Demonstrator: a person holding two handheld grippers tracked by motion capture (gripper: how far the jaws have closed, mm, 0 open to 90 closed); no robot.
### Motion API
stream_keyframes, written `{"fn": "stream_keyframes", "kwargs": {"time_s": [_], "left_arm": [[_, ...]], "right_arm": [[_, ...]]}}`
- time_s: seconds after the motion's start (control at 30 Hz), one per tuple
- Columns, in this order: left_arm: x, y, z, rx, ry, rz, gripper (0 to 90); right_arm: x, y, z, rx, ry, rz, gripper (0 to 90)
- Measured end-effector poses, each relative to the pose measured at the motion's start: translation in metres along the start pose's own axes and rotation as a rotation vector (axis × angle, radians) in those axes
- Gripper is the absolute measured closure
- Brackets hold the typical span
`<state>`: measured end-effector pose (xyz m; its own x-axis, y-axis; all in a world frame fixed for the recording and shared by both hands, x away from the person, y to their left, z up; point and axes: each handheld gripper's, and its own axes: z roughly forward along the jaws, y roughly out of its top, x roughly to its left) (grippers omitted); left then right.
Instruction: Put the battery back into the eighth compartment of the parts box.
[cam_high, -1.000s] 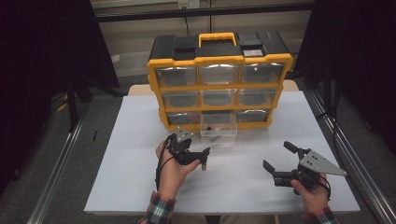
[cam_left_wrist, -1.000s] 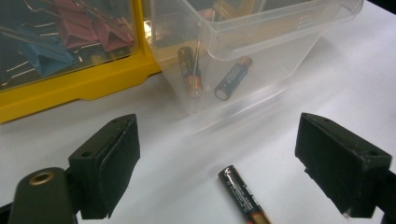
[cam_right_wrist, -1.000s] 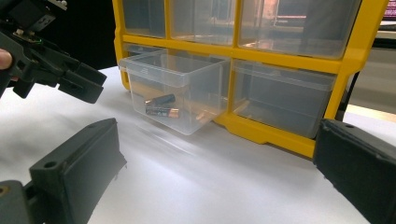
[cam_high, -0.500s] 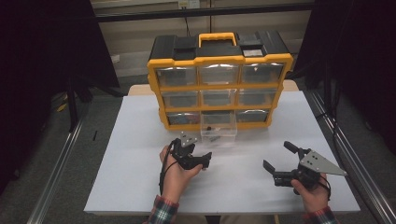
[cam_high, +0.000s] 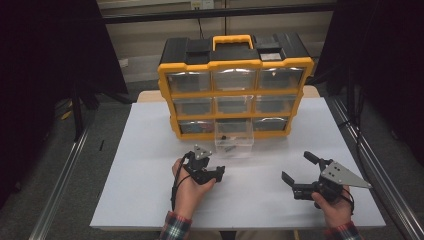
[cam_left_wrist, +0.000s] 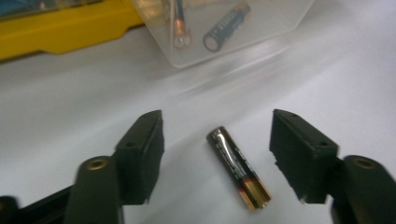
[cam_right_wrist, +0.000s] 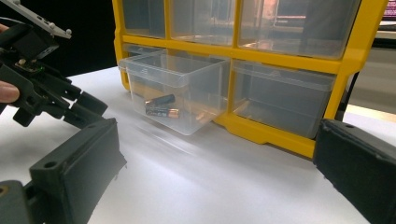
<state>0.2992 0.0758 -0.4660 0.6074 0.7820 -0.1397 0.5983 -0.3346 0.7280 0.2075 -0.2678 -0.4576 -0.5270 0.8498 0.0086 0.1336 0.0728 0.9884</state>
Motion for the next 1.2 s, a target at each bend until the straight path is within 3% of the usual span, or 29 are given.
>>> {"fn": "stream_keyframes", "kwargs": {"time_s": [0.37, 0.9, 1.2], "left_arm": [[-0.0046, -0.0033, 0.0024, 0.049, -0.026, -0.004, 61.4], [-0.0073, -0.0057, 0.0065, 0.102, -0.014, -0.007, 76.9], [-0.0027, -0.004, 0.0047, 0.125, -0.04, -0.019, 77.1]], "right_arm": [[-0.0003, 0.0002, -0.0003, 0.0, 0.0, 0.001, 0.4], [-0.0002, 0.0002, -0.0002, -0.002, -0.003, 0.0, 0.4], [-0.0002, 0.0002, -0.0002, -0.002, -0.002, 0.0, 0.4]]}}
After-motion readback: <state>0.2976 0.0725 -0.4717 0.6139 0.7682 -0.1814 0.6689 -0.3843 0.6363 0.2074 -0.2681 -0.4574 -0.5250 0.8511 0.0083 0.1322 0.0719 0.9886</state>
